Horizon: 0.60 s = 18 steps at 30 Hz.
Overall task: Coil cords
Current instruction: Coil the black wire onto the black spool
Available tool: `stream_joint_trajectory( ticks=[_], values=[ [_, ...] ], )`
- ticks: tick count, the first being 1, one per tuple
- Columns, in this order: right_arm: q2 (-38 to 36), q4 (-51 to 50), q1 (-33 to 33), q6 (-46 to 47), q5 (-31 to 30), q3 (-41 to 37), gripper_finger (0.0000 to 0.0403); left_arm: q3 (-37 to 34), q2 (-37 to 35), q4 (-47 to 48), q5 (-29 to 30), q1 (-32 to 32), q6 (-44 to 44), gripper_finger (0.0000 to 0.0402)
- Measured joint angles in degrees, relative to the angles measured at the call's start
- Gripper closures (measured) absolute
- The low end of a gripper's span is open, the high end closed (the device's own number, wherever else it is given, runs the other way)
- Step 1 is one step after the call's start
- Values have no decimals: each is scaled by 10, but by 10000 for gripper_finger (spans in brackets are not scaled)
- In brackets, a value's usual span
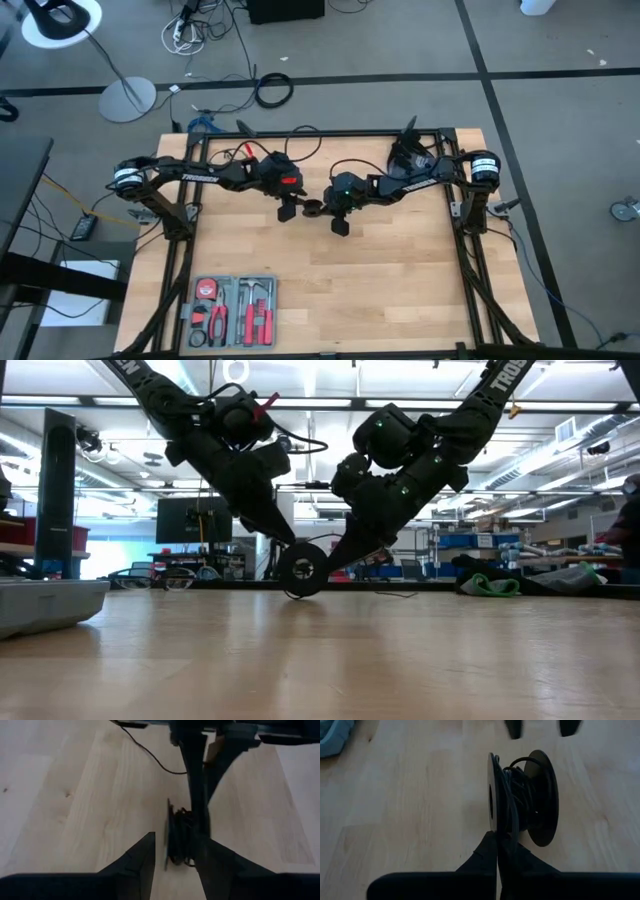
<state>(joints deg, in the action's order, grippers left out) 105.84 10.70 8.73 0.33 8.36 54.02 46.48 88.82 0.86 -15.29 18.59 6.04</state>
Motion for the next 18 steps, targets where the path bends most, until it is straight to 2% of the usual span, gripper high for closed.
stream_joint_trajectory(
  ticks=[9, 18],
  values=[
    [0, 4, -2, -6, -6, 0, 403, 0, 35, -2, -5, -2, -7, 266],
    [0, 3, -5, -6, -10, 0, 403, -1, 41, -24, -5, -3, -17, 274]
  ],
)
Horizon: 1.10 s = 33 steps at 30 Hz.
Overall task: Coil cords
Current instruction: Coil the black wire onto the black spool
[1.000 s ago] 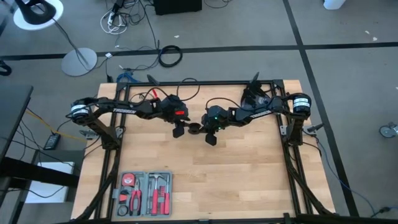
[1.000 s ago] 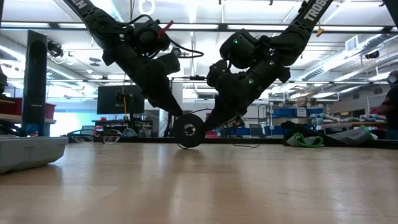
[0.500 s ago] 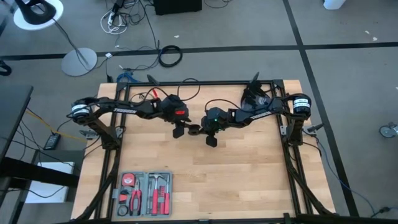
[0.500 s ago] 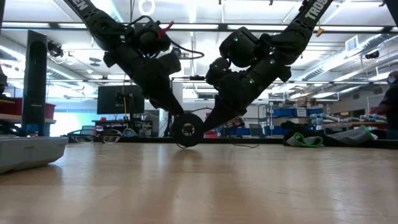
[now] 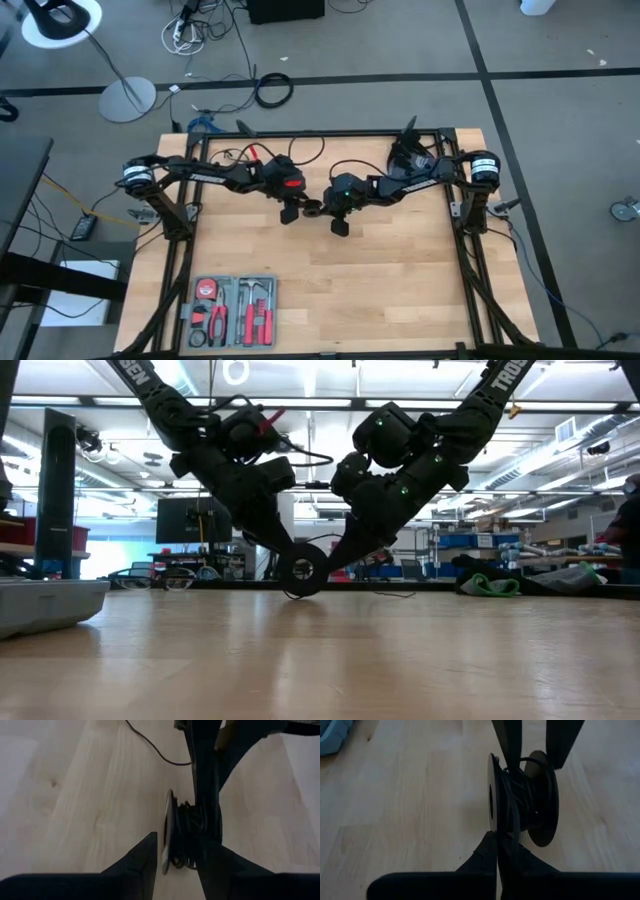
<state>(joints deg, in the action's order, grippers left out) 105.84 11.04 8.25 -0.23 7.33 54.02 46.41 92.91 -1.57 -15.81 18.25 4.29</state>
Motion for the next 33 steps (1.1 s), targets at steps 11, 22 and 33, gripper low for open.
stream_joint_trajectory(
  ticks=[11, 22, 33],
  values=[
    [0, -1, -3, 0, 3, -1, 403, 0, 14, -18, -3, -7, -1, 386],
    [0, 4, -3, 6, -4, -1, 379, 0, 14, -17, 1, -8, -34, 400],
    [-22, -5, -1, 21, -19, -1, 314, 0, 14, -13, 28, -9, -68, 401]
  ],
)
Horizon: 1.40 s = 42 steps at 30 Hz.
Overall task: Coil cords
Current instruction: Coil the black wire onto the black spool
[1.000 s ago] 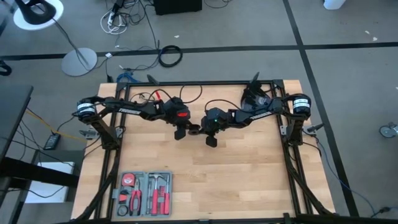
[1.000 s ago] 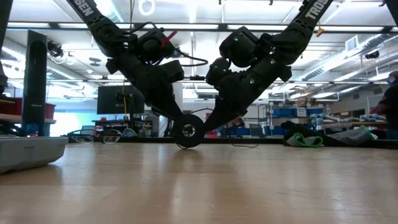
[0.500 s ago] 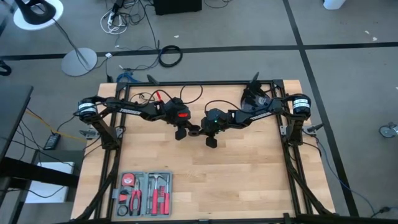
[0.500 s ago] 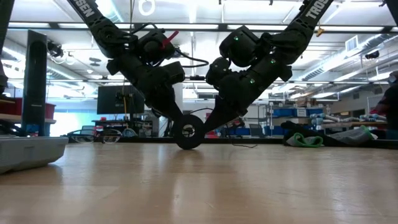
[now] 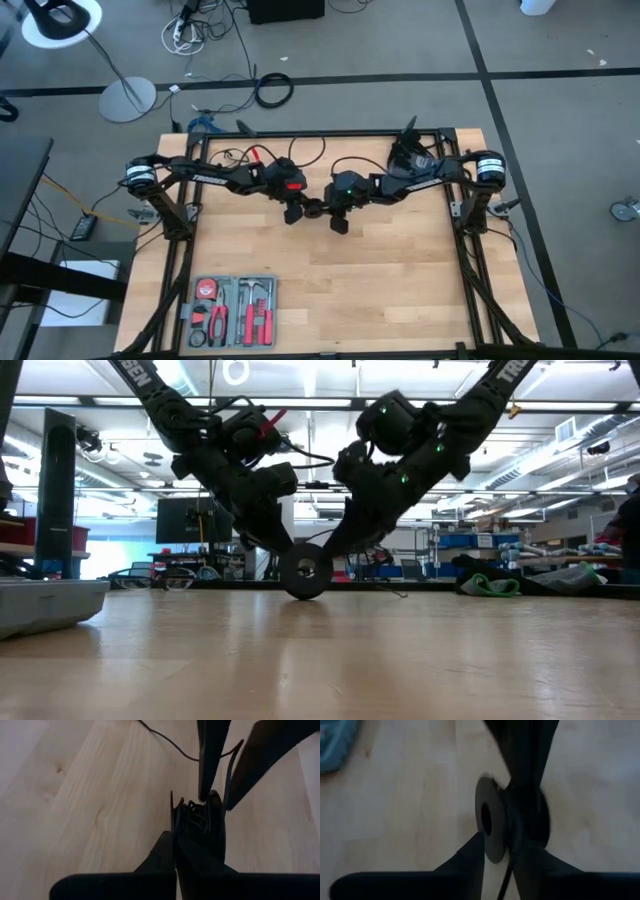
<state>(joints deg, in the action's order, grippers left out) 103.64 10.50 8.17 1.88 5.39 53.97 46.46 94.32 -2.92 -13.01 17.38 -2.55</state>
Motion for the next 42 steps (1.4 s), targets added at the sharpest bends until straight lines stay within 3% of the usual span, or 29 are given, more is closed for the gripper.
stream_joint_trajectory(
  ticks=[7, 12, 18, 21, 29, 42],
  values=[
    [-75, -111, 9, 0, -8, 1, 275, 0, -4, 10, 12, 1, -13, 401],
    [-130, -250, 12, 46, -55, 1, 271, 0, -4, 10, 34, 2, -26, 401],
    [-140, -317, 1, 86, -90, -1, 272, 0, -4, 8, 57, 2, -52, 401],
    [-132, -254, -8, 84, -112, -33, 273, 0, -4, 1, 59, 2, -57, 401],
    [-102, 41, -18, -19, -143, -145, 272, -1, -3, -12, 56, 2, -67, 401],
    [-24, 76, -64, -20, -129, -104, 273, -1, -3, -14, 52, 2, -72, 401]
  ],
)
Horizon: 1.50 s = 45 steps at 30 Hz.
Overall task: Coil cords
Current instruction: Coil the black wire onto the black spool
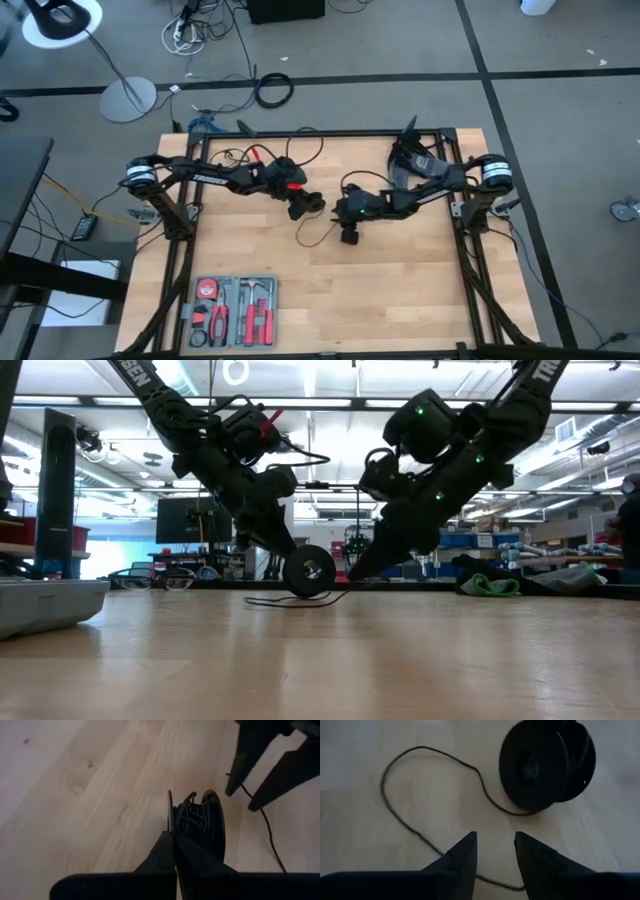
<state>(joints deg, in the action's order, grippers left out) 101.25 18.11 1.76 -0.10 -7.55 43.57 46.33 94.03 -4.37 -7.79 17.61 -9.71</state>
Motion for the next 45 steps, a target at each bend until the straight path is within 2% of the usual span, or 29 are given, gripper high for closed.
stream_joint_trajectory(
  ticks=[9, 16, 20, 45],
  values=[
    [3, -12, -9, 16, -17, 11, 275, 0, 0, -1, 0, 0, 0, 401],
    [3, -15, -9, 140, -17, 11, 280, 0, 0, -34, 0, 0, -13, 401],
    [3, -15, -3, 177, -17, 11, 280, 1, 0, -70, 0, 0, -15, 401],
    [3, 2, -1, 180, -17, 11, 281, 1, 0, -69, 0, 0, -28, 401]
  ],
)
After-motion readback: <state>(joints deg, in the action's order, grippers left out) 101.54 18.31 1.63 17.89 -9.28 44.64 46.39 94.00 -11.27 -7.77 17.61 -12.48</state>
